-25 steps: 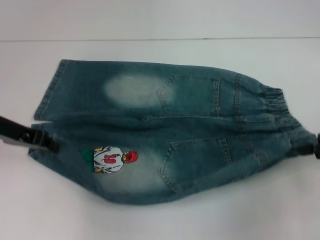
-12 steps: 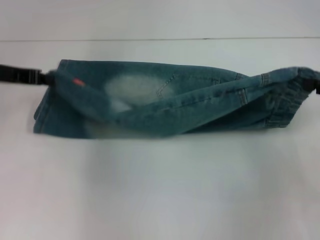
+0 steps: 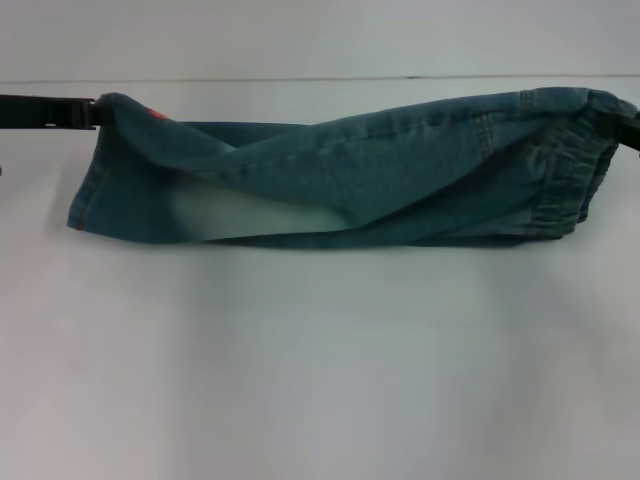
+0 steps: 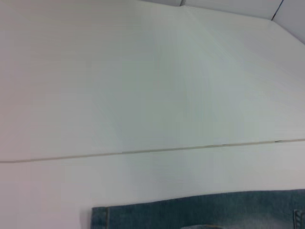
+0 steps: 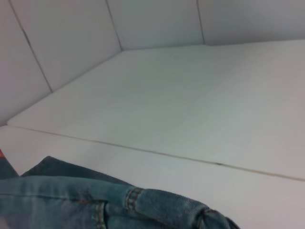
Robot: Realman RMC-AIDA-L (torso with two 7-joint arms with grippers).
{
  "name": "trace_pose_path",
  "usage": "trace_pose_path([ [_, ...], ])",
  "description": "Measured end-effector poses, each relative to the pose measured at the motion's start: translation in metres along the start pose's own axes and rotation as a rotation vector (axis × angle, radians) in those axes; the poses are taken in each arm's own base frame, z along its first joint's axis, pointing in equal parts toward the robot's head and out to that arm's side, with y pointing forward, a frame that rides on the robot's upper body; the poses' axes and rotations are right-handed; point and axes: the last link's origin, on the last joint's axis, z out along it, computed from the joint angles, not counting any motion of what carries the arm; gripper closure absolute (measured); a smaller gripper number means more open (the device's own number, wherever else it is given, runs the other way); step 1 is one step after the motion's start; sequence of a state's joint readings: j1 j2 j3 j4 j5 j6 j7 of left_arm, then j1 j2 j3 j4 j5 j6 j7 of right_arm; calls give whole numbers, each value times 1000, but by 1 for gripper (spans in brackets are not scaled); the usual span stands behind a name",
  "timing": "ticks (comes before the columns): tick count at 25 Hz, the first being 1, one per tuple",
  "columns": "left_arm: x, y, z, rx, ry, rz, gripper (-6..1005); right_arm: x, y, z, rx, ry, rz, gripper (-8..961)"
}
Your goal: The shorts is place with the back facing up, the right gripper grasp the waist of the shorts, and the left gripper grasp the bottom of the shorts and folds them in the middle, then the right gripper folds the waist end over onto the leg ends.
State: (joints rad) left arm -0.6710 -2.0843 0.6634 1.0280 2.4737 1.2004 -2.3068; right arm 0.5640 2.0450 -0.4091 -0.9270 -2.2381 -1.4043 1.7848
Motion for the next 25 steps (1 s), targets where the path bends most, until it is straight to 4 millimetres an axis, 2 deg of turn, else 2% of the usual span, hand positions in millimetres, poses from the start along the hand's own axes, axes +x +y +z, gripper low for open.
trace_pose_path([
  [8,-4,0,10,17,-3,-13,957,6,-6,11,27,11,50,842],
  [16,-1,-7,19,79,28,-16,952,15,-25,21,135,-4,104,799],
  [25,8,-5,28,116,79,-4,932,2,-26,26,141,-32,29,751],
])
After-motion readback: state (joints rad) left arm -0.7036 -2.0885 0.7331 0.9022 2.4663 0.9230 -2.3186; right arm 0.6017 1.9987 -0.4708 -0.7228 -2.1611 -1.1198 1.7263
